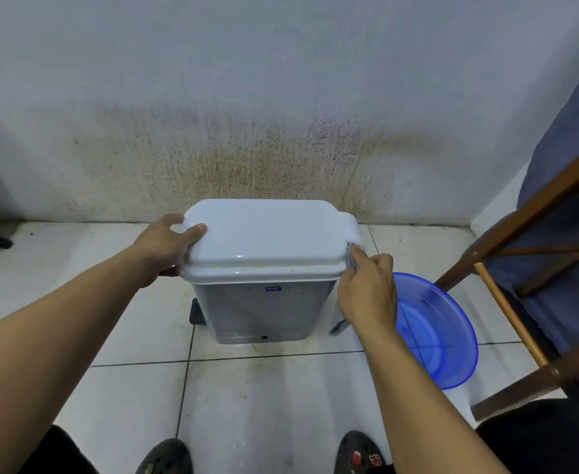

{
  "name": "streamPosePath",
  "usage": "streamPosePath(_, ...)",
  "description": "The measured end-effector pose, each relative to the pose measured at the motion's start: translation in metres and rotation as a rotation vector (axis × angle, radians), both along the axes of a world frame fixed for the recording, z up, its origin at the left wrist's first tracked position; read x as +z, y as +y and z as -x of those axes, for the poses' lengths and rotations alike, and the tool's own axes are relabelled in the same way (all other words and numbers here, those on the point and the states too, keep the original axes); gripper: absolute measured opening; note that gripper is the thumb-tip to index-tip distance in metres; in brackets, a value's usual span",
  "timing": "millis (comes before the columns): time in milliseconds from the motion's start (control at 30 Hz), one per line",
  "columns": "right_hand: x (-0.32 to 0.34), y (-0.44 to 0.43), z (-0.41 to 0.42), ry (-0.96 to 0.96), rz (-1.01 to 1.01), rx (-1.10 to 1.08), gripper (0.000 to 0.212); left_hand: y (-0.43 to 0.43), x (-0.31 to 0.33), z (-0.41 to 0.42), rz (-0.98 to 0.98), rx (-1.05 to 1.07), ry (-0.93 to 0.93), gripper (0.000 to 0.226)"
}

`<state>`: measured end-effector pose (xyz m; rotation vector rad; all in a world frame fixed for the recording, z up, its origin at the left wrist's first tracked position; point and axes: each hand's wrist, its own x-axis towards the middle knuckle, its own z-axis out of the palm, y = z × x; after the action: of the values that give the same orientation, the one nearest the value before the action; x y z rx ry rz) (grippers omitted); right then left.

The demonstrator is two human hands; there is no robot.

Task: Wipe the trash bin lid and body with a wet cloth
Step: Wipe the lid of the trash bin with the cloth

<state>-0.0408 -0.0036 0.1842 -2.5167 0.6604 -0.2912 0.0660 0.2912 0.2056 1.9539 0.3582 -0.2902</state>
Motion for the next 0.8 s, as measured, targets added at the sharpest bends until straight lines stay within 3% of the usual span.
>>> streamPosePath(233, -0.016, 0.023, 0.015, 0.0, 0.127, -0.023, 0.052, 0.001, 0.001, 0.0, -0.002, -0.014, 0.049, 0.067)
streamPosePath(800, 0.002, 0.143, 0.018, 0.038, -0.03, 0.328, 0.042, -0.001, 0.001, 0.003, 0.009, -0.036, 0.087, 0.074)
